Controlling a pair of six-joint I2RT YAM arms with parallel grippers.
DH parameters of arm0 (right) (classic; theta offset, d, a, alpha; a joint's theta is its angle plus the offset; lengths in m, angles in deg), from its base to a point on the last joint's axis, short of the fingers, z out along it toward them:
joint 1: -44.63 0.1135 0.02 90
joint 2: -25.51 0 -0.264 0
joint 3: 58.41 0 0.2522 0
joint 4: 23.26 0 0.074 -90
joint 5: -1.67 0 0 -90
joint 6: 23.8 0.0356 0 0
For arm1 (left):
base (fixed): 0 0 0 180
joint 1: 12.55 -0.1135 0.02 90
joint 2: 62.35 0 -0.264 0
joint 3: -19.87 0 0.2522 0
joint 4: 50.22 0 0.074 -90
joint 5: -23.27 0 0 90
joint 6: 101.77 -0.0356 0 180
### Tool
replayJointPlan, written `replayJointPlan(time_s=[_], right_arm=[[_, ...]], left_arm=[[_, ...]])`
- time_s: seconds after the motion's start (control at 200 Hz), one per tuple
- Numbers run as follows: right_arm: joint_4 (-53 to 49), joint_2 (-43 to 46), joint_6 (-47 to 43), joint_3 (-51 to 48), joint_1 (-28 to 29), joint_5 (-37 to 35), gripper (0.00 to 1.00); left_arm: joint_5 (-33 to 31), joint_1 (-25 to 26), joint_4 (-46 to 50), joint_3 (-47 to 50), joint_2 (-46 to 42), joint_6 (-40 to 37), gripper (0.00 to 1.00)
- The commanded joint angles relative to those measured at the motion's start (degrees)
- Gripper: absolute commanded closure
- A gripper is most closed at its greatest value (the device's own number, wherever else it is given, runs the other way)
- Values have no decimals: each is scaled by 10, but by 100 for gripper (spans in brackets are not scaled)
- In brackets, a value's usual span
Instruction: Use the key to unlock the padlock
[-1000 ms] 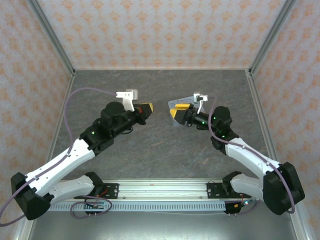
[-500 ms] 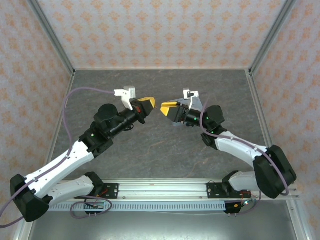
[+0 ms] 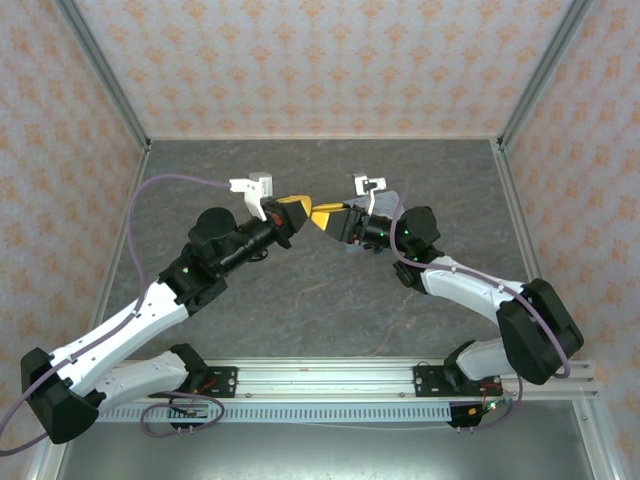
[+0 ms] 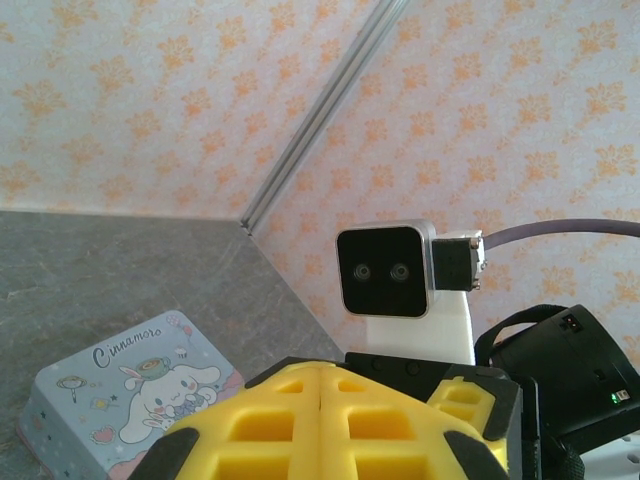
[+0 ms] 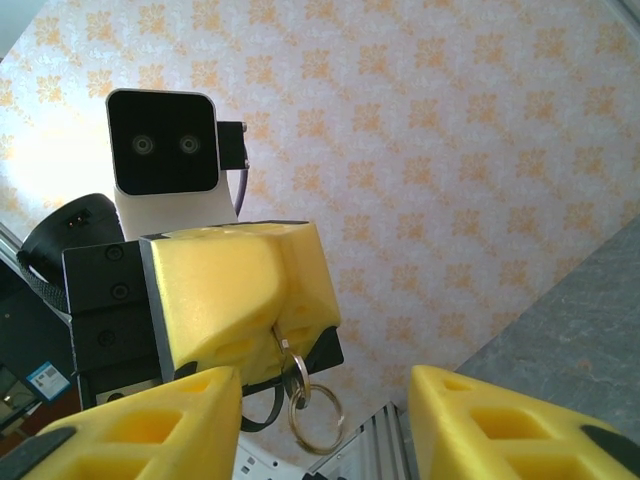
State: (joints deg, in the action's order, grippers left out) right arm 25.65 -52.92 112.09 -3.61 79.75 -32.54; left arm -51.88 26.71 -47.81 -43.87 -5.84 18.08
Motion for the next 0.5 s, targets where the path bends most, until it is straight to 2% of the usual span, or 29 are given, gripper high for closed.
replayJointPlan(time_s=[0.0, 0.495], right_arm=[[37, -4, 1, 15, 4, 21, 57], [25, -4, 4, 27, 7, 30, 71]], left_arm=[[8, 3, -20, 1, -1, -16, 100], [7, 2, -12, -2, 4, -16, 100]])
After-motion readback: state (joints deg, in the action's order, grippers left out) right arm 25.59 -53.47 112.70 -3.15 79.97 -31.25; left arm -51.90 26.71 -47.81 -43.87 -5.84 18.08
